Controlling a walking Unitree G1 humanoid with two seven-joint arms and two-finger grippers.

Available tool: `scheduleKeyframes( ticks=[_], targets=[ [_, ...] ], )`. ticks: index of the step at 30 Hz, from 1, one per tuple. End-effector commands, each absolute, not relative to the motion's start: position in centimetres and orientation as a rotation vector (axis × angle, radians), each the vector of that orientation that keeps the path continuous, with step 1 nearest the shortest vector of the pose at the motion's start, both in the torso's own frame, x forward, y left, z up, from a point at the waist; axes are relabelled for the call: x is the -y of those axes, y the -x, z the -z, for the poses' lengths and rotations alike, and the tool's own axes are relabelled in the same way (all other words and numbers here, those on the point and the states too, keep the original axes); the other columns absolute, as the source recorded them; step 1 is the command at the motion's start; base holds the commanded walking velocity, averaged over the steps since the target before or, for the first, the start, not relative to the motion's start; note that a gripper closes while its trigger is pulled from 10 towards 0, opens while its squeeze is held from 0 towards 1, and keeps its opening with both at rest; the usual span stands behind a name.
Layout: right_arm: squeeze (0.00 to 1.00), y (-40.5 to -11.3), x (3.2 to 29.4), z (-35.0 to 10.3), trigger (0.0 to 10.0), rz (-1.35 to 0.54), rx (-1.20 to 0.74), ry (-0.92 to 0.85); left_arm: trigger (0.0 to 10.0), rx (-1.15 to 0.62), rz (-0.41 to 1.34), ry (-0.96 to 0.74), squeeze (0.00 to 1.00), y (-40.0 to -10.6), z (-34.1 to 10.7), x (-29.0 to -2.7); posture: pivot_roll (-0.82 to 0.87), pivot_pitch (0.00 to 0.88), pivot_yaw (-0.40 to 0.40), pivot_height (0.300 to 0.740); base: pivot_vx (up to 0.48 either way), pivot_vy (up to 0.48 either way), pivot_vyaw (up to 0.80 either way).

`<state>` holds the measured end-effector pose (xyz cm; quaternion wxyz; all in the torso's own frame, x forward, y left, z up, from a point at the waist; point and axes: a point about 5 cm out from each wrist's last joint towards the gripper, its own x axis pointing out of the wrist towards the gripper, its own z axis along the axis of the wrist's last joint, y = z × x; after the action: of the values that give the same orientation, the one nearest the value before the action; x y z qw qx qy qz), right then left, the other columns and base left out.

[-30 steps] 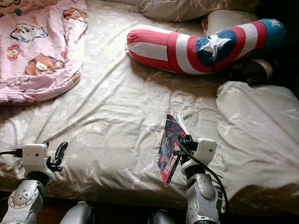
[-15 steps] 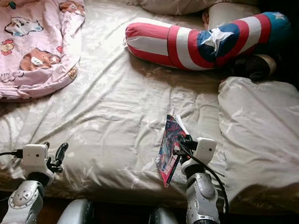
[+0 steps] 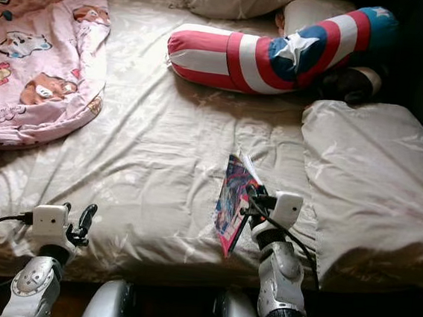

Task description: Clean up the room

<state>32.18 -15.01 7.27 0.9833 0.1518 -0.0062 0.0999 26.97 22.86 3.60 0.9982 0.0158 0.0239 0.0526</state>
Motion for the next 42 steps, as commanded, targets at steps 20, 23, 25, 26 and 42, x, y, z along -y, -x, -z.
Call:
scheduleKeyframes(
  ticks=[20, 23, 25, 26, 42],
  targets=[
    [0.0, -33.1, 15.7, -8.7, 10.0, -0.18, 0.073, -0.311, 10.0, -0.051, -0.074, -0.032, 0.0, -27.3, -3.8, -22.6, 0.03, 0.172, -0.041, 0.622, 0.137, 0.0, 0.0],
    [0.0, -33.2, 15.8, -8.7, 10.0, -0.179, 0.072, -0.31, 10.0, -0.05, -0.076, -0.03, 0.0, -27.4, -3.8, -22.6, 0.03, 0.174, -0.042, 0.622, 0.29, 0.0, 0.0],
    [0.0, -33.2, 15.8, -8.8, 10.0, -0.18, 0.074, -0.309, 10.0, -0.049, -0.077, -0.029, 0.0, -27.4, -3.8, -22.7, 0.03, 0.175, -0.043, 0.622, 0.292, 0.0, 0.0],
    [0.0, -33.3, 15.8, -8.8, 10.0, -0.181, 0.074, -0.309, 10.0, -0.049, -0.078, -0.029, 0.0, -27.4, -3.9, -22.7, 0.03, 0.175, -0.043, 0.622, 0.289, 0.0, 0.0],
    [0.0, -36.2, 16.3, -10.3, 10.0, -0.103, 0.049, -0.75, 10.0, -0.036, -0.069, -0.042, 0.0, -27.5, -4.2, -22.8, 0.06, 0.2, -0.024, 0.622, 0.051, 0.0, 0.0]
  ],
)
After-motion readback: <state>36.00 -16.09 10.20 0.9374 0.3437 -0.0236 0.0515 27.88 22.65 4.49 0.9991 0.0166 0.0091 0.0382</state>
